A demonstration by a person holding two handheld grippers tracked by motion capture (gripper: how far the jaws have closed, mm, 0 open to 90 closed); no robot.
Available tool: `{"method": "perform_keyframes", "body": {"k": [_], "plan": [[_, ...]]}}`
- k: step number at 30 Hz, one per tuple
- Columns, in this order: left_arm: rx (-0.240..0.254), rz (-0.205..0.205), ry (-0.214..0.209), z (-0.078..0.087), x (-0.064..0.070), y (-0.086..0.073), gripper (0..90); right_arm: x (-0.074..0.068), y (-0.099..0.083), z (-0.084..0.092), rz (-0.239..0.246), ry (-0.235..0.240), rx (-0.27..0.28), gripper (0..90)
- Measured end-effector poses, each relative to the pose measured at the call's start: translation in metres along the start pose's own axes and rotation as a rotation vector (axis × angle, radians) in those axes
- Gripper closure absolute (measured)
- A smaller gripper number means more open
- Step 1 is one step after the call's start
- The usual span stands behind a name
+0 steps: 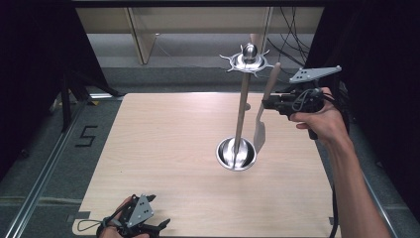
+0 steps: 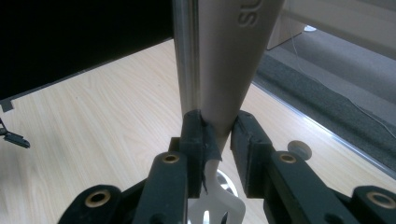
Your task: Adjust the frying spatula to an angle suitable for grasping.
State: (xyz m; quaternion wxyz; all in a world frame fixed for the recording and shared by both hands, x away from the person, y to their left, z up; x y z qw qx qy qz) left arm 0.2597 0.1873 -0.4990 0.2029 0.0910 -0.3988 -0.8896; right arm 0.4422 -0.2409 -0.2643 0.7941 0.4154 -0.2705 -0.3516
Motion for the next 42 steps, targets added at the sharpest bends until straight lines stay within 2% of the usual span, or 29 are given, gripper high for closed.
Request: {"method": "perform_keyframes", "body": {"k": [3, 4, 6, 9, 10, 12, 14, 17, 18, 19, 21, 22, 23, 24, 25, 26, 29, 30, 32, 33, 35, 36, 38, 40, 42], "plan": [[0.002, 0.004, 0.001, 0.0, 0.0, 0.0, 15.4, -0.001, 0.0, -0.001, -0.014, -0.013, 0.01, 75.6], [0.002, 0.004, 0.001, 0.0, 0.0, 0.0, 15.4, -0.001, 0.0, -0.001, -0.012, 0.003, -0.007, 75.6], [-0.007, -0.003, 0.002, 0.0, 0.0, 0.0, 15.4, 0.001, 0.001, -0.002, -0.008, 0.007, -0.011, 75.6], [0.0, 0.007, -0.004, -0.001, 0.001, 0.0, 15.4, 0.001, 0.001, -0.004, -0.01, 0.003, 0.005, 75.5], [0.004, 0.005, -0.01, -0.001, 0.001, 0.0, 15.4, 0.0, 0.001, -0.004, -0.026, 0.008, 0.005, 75.5], [0.012, 0.01, -0.009, -0.001, 0.001, 0.0, 15.4, 0.0, 0.001, -0.003, -0.016, 0.015, -0.01, 75.4], [-0.001, 0.004, -0.001, -0.001, 0.001, 0.0, 15.4, 0.0, 0.001, -0.003, -0.016, 0.016, -0.009, 75.3], [0.009, 0.009, -0.003, -0.001, 0.001, 0.0, 15.4, 0.0, 0.0, -0.004, -0.025, 0.032, -0.003, 73.7], [0.01, 0.005, -0.007, -0.001, 0.001, 0.0, 15.4, -0.001, 0.0, -0.003, -0.043, 0.033, -0.007, 73.1], [0.01, 0.01, -0.011, -0.001, 0.001, 0.0, 15.4, 0.0, -0.001, -0.002, -0.031, 0.027, 0.008, 72.9], [-0.003, 0.006, -0.002, -0.001, 0.001, 0.0, 15.4, -0.001, -0.003, -0.002, -0.042, 0.012, 0.024, 72.7], [-0.002, 0.009, -0.004, -0.001, 0.001, 0.0, 15.4, -0.001, -0.003, 0.0, -0.058, 0.016, 0.01, 72.2], [-0.001, 0.012, -0.005, -0.001, 0.001, 0.0, 15.4, 0.001, -0.003, 0.002, -0.047, 0.02, 0.001, 71.7], [-0.001, 0.011, -0.005, -0.001, 0.001, 0.0, 15.4, 0.002, -0.004, 0.002, -0.038, 0.014, 0.003, 70.9], [-0.001, 0.011, -0.004, -0.001, 0.001, 0.0, 15.4, 0.001, -0.004, 0.003, -0.055, 0.013, -0.004, 70.1], [-0.002, 0.011, -0.004, -0.001, 0.001, 0.0, 15.4, 0.001, -0.005, 0.004, -0.047, 0.013, 0.001, 69.7], [-0.001, 0.012, -0.003, -0.001, 0.001, 0.0, 15.4, 0.001, -0.006, 0.006, -0.065, 0.012, 0.006, 67.4], [0.0, 0.011, -0.004, -0.001, 0.001, 0.0, 15.4, 0.001, -0.008, 0.007, -0.07, -0.008, 0.027, 63.6], [-0.002, 0.011, -0.004, -0.001, 0.001, 0.0, 15.4, 0.002, -0.01, 0.01, -0.077, -0.019, 0.02, 61.7], [-0.001, 0.011, -0.005, -0.001, 0.001, 0.0, 15.4, 0.002, -0.01, 0.011, -0.093, -0.02, 0.019, 60.7], [0.0, 0.011, -0.005, -0.001, 0.001, 0.0, 15.4, 0.004, -0.01, 0.013, -0.086, -0.006, 0.013, 59.4], [0.002, 0.01, -0.004, -0.001, 0.001, 0.0, 15.4, 0.005, -0.012, 0.017, -0.109, -0.011, 0.013, 56.6], [0.003, 0.007, -0.001, -0.001, 0.001, 0.0, 15.4, 0.006, -0.013, 0.017, -0.102, -0.014, 0.02, 55.1], [0.001, 0.006, -0.001, -0.001, 0.001, 0.0, 15.4, 0.004, -0.018, 0.022, -0.136, -0.012, 0.018, 50.3], [0.003, 0.007, -0.001, -0.001, 0.001, 0.0, 15.4, 0.004, -0.019, 0.022, -0.135, -0.02, 0.034, 49.0]]}}
Point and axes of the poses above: each handheld gripper's, and its own axes: z roughly backward along the jaws, y roughly out of its top, x roughly to its right, the point moved 1 cm from there along -z, roughly forward along the jaws, and after that the axes turned 15 degrees about -y, right-handed, at the moved point
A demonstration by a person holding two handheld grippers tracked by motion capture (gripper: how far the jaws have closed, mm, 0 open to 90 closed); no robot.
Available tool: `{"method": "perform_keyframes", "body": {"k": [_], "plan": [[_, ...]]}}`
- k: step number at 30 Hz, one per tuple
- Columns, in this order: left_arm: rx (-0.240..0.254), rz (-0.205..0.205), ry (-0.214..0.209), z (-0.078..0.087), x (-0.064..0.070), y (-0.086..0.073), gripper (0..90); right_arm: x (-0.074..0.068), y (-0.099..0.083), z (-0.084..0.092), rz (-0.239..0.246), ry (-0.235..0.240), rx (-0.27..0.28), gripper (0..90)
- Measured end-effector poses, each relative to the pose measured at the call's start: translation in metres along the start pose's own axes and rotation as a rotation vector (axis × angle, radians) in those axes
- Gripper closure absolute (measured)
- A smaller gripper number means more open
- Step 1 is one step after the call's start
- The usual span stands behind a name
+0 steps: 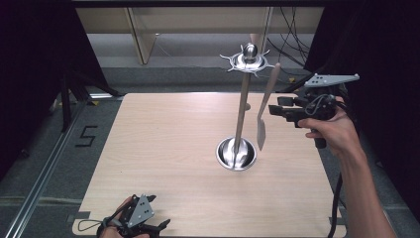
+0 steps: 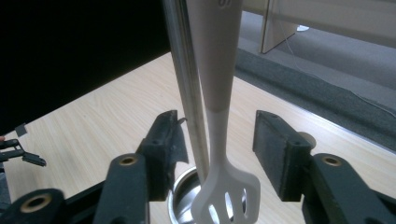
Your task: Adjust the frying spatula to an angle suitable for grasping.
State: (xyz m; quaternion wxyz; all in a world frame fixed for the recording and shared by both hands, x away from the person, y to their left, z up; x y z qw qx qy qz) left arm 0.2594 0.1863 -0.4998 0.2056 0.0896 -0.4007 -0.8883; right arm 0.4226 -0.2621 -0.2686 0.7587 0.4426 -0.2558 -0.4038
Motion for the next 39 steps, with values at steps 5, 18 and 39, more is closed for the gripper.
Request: {"method": "perform_keyframes", "body": {"k": [5, 18, 39], "plan": [[-0.011, -0.007, 0.001, 0.001, -0.001, 0.0, 15.4, 0.0, -0.009, 0.008, -0.007, -0.034, 0.031, 44.3], [-0.013, 0.001, 0.002, 0.0, 0.0, 0.0, 15.4, -0.008, -0.052, 0.022, -0.031, -0.1, 0.084, 40.7], [-0.001, 0.008, 0.004, -0.001, -0.001, 0.0, 15.4, -0.015, -0.104, 0.011, -0.051, -0.094, 0.052, 37.7]]}}
Point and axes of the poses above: each handheld gripper's, and its own axes: z roughly backward along the jaws, y roughly out of its top, x roughly to its right, the point moved 1 cm from there along -z, roughly forward along the jaws, and after that the axes turned 15 degrees about -y, right-handed, at the moved point
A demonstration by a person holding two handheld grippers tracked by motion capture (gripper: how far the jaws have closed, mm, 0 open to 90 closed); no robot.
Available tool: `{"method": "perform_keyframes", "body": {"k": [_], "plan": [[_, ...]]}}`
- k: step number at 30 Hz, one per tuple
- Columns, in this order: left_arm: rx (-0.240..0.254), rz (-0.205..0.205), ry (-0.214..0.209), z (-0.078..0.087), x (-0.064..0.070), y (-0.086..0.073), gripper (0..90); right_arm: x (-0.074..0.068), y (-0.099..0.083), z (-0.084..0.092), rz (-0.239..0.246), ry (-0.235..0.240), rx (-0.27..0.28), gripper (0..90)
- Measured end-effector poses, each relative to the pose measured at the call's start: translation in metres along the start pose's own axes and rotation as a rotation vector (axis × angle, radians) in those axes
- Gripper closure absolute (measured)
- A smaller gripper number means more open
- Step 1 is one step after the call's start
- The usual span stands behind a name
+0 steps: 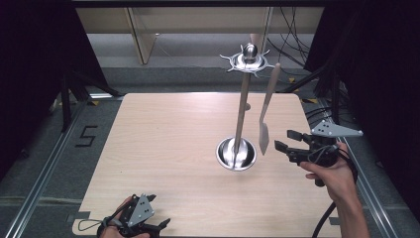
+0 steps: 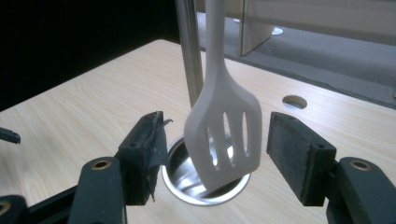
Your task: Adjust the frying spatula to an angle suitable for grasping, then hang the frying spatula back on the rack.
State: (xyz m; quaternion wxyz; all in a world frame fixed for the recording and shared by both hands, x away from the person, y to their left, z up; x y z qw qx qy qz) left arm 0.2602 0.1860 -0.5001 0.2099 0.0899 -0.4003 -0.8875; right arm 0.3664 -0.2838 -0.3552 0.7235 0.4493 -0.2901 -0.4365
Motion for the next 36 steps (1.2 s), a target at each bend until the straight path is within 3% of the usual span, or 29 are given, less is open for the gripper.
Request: {"method": "perform_keyframes", "body": {"k": [1, 2, 3, 5, 8, 9, 12, 13, 14, 16, 18, 24, 27, 30, 36], "plan": [[-0.006, -0.007, -0.002, 0.0, 0.0, 0.0, 15.4, -0.002, -0.002, 0.001, -0.026, 0.006, -0.025, 37.5], [-0.006, -0.007, -0.002, 0.0, 0.0, 0.0, 15.4, -0.002, -0.002, 0.001, -0.026, 0.006, -0.025, 37.5], [-0.004, -0.004, -0.002, 0.0, 0.0, 0.0, 15.4, 0.001, -0.003, -0.002, 0.002, -0.005, 0.01, 37.4], [0.0, 0.0, -0.004, 0.0, 0.0, 0.0, 15.4, 0.0, -0.009, -0.003, -0.024, 0.0, -0.021, 37.2], [-0.003, -0.002, -0.004, 0.0, -0.001, 0.001, 15.4, 0.0, -0.015, -0.005, -0.011, -0.011, -0.05, 36.8], [-0.003, -0.003, -0.003, 0.0, -0.001, 0.001, 15.4, 0.001, -0.017, -0.007, 0.007, -0.014, -0.031, 36.8], [0.006, 0.004, -0.004, 0.0, 0.0, 0.0, 15.4, 0.0, -0.022, -0.009, -0.026, -0.006, -0.046, 36.3], [0.004, 0.001, -0.005, 0.0, -0.001, 0.0, 15.4, 0.001, -0.022, -0.01, -0.008, -0.007, -0.052, 36.1], [0.002, 0.0, -0.001, 0.0, -0.001, 0.0, 15.4, -0.002, -0.024, -0.01, -0.042, -0.001, -0.065, 36.0], [0.004, 0.0, -0.003, 0.0, -0.001, 0.0, 15.4, 0.001, -0.026, -0.012, -0.004, -0.007, -0.044, 35.6], [0.023, 0.009, -0.006, -0.001, -0.001, 0.0, 15.4, 0.0, -0.026, -0.012, -0.013, -0.002, -0.061, 35.3], [0.005, 0.003, -0.006, 0.0, 0.0, 0.0, 15.4, -0.001, -0.035, -0.013, -0.005, -0.008, -0.071, 34.3], [-0.002, -0.007, -0.009, 0.001, 0.0, 0.001, 15.4, -0.002, -0.041, -0.013, -0.027, -0.003, -0.11, 34.2], [-0.002, -0.004, -0.007, 0.001, 0.001, 0.0, 15.4, -0.002, -0.047, -0.014, -0.032, -0.003, -0.114, 34.2], [0.004, -0.003, -0.011, 0.001, 0.001, 0.001, 15.4, 0.001, -0.057, -0.016, -0.013, -0.002, -0.129, 33.8]]}}
Point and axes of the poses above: each handheld gripper's, and its own axes: z roughly backward along the jaws, y roughly out of its top, x roughly to its right, the point moved 1 cm from there along -z, roughly forward along the jaws, and after that the axes turned 15 degrees about -y, right-handed, at the moved point
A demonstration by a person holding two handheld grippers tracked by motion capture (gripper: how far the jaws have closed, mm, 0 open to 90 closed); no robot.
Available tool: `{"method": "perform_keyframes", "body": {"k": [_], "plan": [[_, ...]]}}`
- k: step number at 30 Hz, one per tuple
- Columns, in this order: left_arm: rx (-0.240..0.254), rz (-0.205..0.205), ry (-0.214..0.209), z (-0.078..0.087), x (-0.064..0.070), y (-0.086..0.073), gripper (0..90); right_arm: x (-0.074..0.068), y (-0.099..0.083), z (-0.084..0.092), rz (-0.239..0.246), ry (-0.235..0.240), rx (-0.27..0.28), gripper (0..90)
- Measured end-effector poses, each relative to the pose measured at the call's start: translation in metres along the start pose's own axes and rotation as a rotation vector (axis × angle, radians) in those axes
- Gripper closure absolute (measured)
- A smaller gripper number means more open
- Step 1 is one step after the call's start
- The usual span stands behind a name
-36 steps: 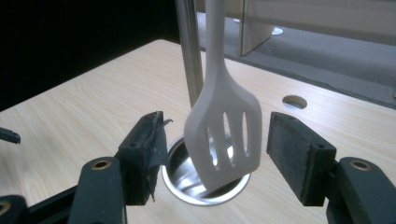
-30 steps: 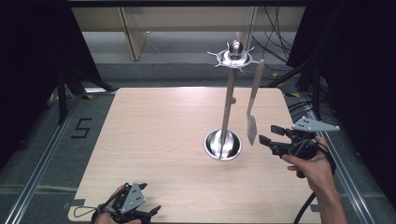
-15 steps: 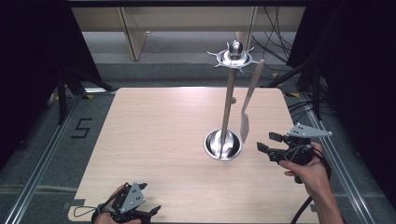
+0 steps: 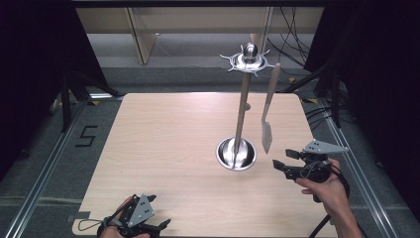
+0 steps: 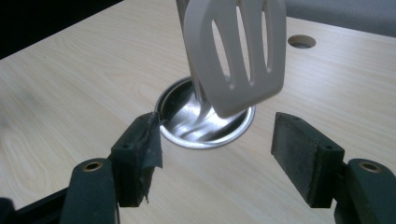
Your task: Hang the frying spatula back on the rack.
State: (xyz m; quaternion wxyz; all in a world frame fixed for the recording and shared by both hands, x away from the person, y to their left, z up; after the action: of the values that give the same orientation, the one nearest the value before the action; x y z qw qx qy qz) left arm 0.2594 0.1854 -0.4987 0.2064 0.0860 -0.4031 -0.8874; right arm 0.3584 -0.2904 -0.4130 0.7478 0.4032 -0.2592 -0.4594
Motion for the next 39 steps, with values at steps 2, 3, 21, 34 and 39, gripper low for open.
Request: {"method": "perform_keyframes", "body": {"k": [2, 3, 21, 34, 39], "plan": [[0.011, 0.013, 0.002, -0.001, 0.0, 0.0, 15.4, 0.0, -0.003, 0.0, -0.012, -0.004, -0.01, 33.8], [-0.002, 0.007, 0.004, 0.0, -0.001, 0.0, 15.4, 0.003, -0.005, -0.001, -0.005, 0.011, -0.006, 33.7], [-0.011, -0.003, 0.011, 0.0, -0.001, -0.002, 15.4, 0.008, -0.022, -0.003, -0.004, -0.014, -0.01, 33.0], [-0.028, -0.018, 0.006, 0.0, -0.001, -0.001, 15.4, 0.001, -0.036, -0.004, 0.021, -0.005, -0.025, 31.9], [-0.01, -0.006, 0.004, -0.002, 0.001, -0.002, 15.4, -0.004, -0.041, -0.005, 0.008, 0.01, -0.052, 31.6]]}}
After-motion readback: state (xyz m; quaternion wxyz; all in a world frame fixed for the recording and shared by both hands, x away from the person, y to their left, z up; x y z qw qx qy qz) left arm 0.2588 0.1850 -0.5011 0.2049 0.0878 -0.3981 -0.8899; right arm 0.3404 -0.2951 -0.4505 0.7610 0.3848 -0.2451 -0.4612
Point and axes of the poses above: each handheld gripper's, and its own axes: z roughly backward along the jaws, y roughly out of its top, x roughly to its right, the point moved 1 cm from there along -z, roughly forward along the jaws, and after that the axes turned 15 degrees about -y, right-handed, at the moved point
